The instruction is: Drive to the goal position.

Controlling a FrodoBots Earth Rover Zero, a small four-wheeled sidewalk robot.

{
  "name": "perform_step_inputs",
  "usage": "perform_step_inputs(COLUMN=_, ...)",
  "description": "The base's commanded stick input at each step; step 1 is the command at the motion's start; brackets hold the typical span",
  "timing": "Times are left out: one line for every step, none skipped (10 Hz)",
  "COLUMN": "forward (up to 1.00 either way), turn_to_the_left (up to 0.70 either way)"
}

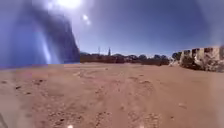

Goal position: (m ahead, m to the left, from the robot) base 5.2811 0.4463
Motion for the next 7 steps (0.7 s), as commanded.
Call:
perform_step_inputs(forward=0.70, turn_to_the_left=0.00)
perform_step_inputs(forward=0.70, turn_to_the_left=0.00)
perform_step_inputs(forward=0.70, turn_to_the_left=0.00)
perform_step_inputs(forward=0.70, turn_to_the_left=0.00)
perform_step_inputs(forward=0.70, turn_to_the_left=0.00)
perform_step_inputs(forward=0.70, turn_to_the_left=0.00)
perform_step_inputs(forward=0.70, turn_to_the_left=0.00)
